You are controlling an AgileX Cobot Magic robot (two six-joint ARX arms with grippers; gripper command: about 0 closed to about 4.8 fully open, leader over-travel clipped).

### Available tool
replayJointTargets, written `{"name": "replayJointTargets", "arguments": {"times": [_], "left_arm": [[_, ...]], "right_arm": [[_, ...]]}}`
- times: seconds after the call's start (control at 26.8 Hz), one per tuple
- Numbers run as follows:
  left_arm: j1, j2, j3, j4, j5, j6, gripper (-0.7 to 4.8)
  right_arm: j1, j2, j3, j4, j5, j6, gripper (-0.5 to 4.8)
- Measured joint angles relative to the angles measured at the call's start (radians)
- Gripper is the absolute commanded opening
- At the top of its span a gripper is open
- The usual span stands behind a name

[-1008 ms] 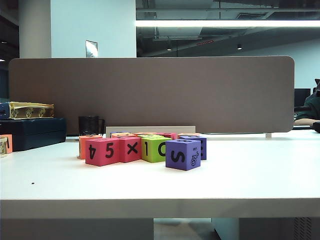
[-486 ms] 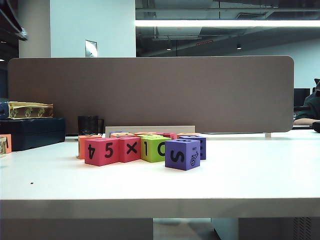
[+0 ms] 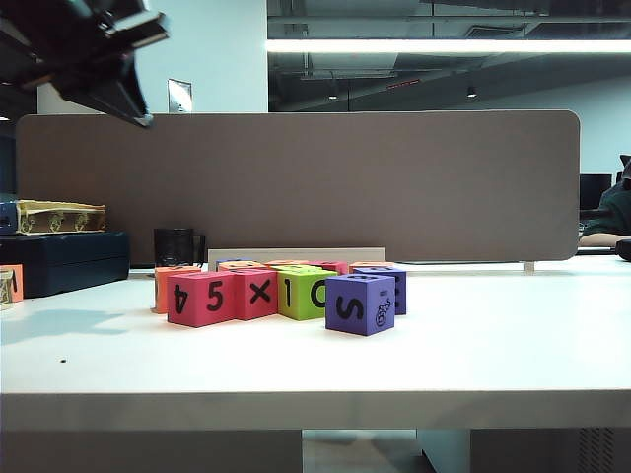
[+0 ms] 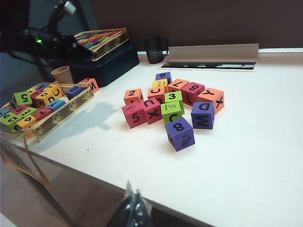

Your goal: Select the appropriate blocks from the scattered letter blocks on the table and arrange them in a row to spell out "23".

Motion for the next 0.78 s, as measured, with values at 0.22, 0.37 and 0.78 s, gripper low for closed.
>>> {"name": "replayJointTargets", "arguments": {"times": [0.22, 0.37, 0.78], "left_arm": [[0.001, 0.135, 0.152, -0.062, -0.006, 0.014, -0.05], [-0.002, 0.208, 0.218, -0.103, -0.038, 0.016, -0.04], [-0.005, 0.309, 0.276, -0.106, -0.041, 0.016, -0.03]], "right_arm": [[0.000, 0.000, 0.000, -0.003, 0.000, 0.000, -0.01], [0.000, 0.000, 0.000, -0.003, 0.002, 0.000, -0.01], [0.000, 0.010, 0.000, -0.005, 0.003, -0.007, -0.01]]}}
